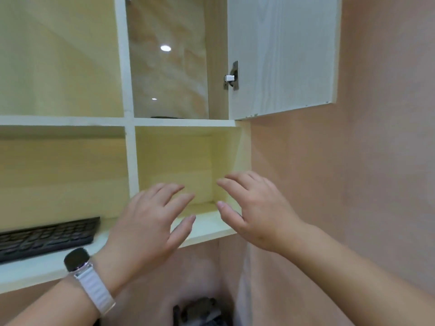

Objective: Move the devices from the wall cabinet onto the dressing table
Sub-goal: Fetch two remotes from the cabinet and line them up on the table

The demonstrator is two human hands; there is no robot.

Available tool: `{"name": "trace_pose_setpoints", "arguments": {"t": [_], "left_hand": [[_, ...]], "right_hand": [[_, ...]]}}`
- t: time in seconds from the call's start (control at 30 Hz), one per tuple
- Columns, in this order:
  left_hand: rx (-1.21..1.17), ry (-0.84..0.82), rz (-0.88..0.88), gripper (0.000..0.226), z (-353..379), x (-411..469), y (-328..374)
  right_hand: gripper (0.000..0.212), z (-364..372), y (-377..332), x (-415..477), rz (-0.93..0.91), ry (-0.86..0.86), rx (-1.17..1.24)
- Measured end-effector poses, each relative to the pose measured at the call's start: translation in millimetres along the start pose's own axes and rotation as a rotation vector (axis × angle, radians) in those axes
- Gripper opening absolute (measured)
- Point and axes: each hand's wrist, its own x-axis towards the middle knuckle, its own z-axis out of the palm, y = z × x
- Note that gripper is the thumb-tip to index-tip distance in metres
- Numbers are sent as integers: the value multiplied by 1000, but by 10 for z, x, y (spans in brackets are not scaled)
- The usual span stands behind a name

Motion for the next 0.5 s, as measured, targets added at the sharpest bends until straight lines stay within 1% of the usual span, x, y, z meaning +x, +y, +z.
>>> {"name": "trace_pose_setpoints", "arguments": {"t": [0.1,0.2,0.33,0.4,0.5], "left_hand": [[90,74,-17,47,-72,405,-111],[176,109,-9,48,-154,762,-260],[253,148,22,47,-280,1194,-496],[253,133,9,49,-352,1422,-613],[214,60,-77,52,-463,1802,-768]], "right_hand": [[49,96,247,401,-74,67,20],[50,217,439,781,-133,120,23],[52,360,610,1207,-161,189,2],[52,428,650,1360,-173,191,-19],[52,554,693,1499,-169,180,-10]]}}
